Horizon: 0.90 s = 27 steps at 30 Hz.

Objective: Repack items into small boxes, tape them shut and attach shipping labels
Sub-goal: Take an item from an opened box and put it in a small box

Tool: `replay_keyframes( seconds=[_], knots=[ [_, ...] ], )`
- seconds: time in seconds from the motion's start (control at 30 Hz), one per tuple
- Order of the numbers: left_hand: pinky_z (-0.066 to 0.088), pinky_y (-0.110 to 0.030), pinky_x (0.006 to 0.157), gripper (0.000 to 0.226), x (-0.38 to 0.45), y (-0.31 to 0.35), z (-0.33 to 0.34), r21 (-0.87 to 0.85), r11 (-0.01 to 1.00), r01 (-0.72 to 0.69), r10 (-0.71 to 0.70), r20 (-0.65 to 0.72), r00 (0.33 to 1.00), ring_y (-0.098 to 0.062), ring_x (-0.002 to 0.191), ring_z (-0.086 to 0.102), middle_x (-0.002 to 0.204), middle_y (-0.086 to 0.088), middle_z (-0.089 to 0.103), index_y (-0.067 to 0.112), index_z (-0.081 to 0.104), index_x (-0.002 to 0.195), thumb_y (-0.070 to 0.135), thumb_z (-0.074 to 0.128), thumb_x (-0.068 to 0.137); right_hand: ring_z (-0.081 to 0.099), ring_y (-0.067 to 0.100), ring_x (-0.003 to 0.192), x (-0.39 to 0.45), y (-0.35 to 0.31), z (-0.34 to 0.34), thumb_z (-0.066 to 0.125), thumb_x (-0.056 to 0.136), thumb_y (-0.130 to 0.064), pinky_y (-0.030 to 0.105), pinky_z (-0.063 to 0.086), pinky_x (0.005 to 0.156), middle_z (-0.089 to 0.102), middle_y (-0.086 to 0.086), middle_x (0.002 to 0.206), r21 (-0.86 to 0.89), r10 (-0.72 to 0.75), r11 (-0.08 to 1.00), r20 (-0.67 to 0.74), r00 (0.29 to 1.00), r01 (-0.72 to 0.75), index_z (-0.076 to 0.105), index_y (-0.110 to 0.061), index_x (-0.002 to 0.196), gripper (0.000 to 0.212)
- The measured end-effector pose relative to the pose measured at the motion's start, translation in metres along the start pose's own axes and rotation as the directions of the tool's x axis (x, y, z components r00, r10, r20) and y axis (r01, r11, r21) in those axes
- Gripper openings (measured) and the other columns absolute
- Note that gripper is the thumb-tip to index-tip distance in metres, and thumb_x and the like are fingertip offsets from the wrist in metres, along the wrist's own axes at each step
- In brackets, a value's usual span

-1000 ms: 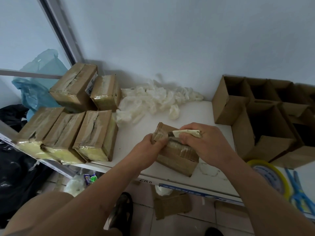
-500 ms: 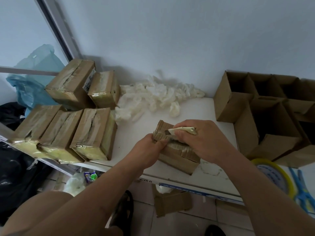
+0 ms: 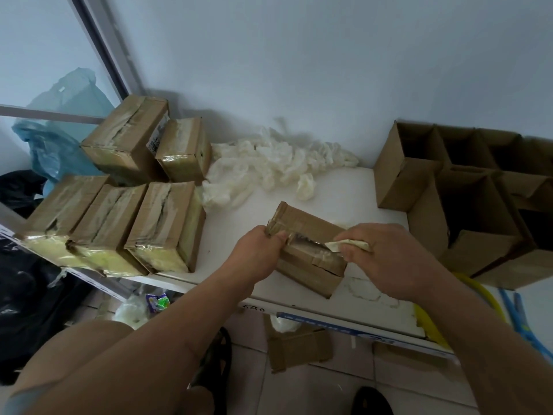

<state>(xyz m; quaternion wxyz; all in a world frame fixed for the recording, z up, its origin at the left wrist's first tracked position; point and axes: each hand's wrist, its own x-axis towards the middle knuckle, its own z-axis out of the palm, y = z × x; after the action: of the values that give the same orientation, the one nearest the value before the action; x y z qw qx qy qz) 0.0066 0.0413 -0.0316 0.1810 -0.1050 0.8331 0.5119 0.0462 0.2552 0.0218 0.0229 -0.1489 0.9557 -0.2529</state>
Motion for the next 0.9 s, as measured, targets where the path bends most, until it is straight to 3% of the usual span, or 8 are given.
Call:
replay_keyframes(
  seconds=[0.1, 0.2, 0.3, 0.37, 0.5, 0.67, 0.77, 0.9],
  knots=[
    [0.051, -0.035, 0.078, 0.03, 0.001, 0.004, 0.002, 0.055, 0.998, -0.014, 0.014, 0.002, 1.0, -0.02, 0.088, 0.061, 0.098, -0.005, 0.063, 0.016, 0.059, 0.105, 0.043, 0.049, 0.099, 0.055, -0.002, 0.082, -0.012, 0.008, -0.003, 0.057, 0.097, -0.028, 0.004, 0.035, 0.07, 0.07, -0.012, 0.103, -0.021, 0.052, 0.998, 0.008, 0.999, -0.052, 0.072, -0.026, 0.114, 0.023],
    [0.052, -0.037, 0.082, 0.029, 0.003, 0.006, 0.005, 0.045, 0.999, -0.014, 0.014, 0.007, 1.0, -0.02, 0.09, 0.06, 0.099, -0.005, 0.062, 0.015, 0.06, 0.106, 0.042, 0.051, 0.099, 0.055, -0.006, 0.079, -0.02, 0.009, -0.009, 0.056, 0.097, -0.029, 0.007, 0.038, 0.067, 0.065, -0.021, 0.091, -0.007, 0.08, 0.997, 0.007, 0.997, -0.079, 0.072, -0.03, 0.11, 0.021],
    [0.054, -0.039, 0.086, 0.026, 0.004, 0.008, 0.005, 0.026, 1.0, 0.001, -0.002, 0.024, 1.0, -0.021, 0.091, 0.061, 0.099, -0.005, 0.062, 0.016, 0.061, 0.103, 0.04, 0.053, 0.098, 0.061, 0.001, 0.078, -0.03, 0.013, -0.024, 0.057, 0.096, -0.031, 0.021, 0.05, 0.07, 0.068, -0.019, 0.088, 0.025, 0.105, 0.994, 0.017, 0.994, -0.105, 0.063, -0.05, 0.088, 0.021],
    [0.053, -0.045, 0.092, 0.023, 0.005, 0.01, 0.001, 0.005, 1.0, 0.003, -0.003, 0.046, 0.999, -0.023, 0.095, 0.061, 0.1, -0.006, 0.064, 0.016, 0.063, 0.1, 0.038, 0.055, 0.097, 0.064, 0.006, 0.075, -0.035, 0.012, -0.031, 0.058, 0.095, -0.031, 0.03, 0.053, 0.067, 0.07, -0.017, 0.084, 0.044, 0.114, 0.992, 0.021, 0.993, -0.115, 0.059, -0.053, 0.081, 0.026],
    [0.052, -0.049, 0.096, 0.019, 0.006, 0.012, -0.005, 0.015, 1.0, 0.005, -0.007, 0.098, 0.995, -0.027, 0.102, 0.063, 0.103, -0.009, 0.066, 0.016, 0.065, 0.095, 0.035, 0.06, 0.095, 0.063, 0.0, 0.073, -0.039, 0.012, -0.041, 0.059, 0.095, -0.031, 0.022, 0.048, 0.062, 0.069, -0.025, 0.078, 0.106, 0.152, 0.982, 0.065, 0.986, -0.158, 0.068, -0.042, 0.1, 0.015],
    [0.051, -0.051, 0.097, 0.017, 0.011, 0.013, -0.014, -0.002, 1.0, 0.02, -0.02, 0.067, 0.998, -0.029, 0.1, 0.063, 0.102, -0.011, 0.067, 0.016, 0.067, 0.092, 0.032, 0.062, 0.094, 0.064, -0.003, 0.073, -0.046, 0.019, -0.054, 0.061, 0.094, -0.026, 0.026, 0.051, 0.067, 0.069, -0.024, 0.074, 0.056, 0.215, 0.973, 0.137, 0.967, -0.224, 0.068, -0.041, 0.092, 0.016],
    [0.049, -0.051, 0.099, 0.012, 0.016, 0.014, -0.024, -0.018, 1.0, 0.021, -0.02, 0.051, 0.998, -0.03, 0.103, 0.062, 0.106, -0.011, 0.067, 0.018, 0.066, 0.093, 0.03, 0.062, 0.095, 0.062, -0.005, 0.076, -0.046, 0.023, -0.047, 0.059, 0.095, -0.027, 0.021, 0.045, 0.065, 0.071, -0.015, 0.073, 0.096, 0.232, 0.966, 0.074, 0.97, -0.238, 0.066, -0.039, 0.095, 0.013],
    [0.05, -0.052, 0.098, 0.012, 0.022, 0.015, -0.032, 0.037, 0.999, 0.004, -0.008, 0.096, 0.995, -0.03, 0.105, 0.062, 0.107, -0.008, 0.067, 0.026, 0.066, 0.097, 0.035, 0.063, 0.089, 0.057, 0.006, 0.097, -0.024, 0.028, -0.013, 0.052, 0.099, -0.03, 0.023, 0.038, 0.078, 0.064, -0.014, 0.106, 0.02, 0.208, 0.978, -0.05, 0.977, -0.207, 0.063, -0.031, 0.119, 0.022]
  ],
)
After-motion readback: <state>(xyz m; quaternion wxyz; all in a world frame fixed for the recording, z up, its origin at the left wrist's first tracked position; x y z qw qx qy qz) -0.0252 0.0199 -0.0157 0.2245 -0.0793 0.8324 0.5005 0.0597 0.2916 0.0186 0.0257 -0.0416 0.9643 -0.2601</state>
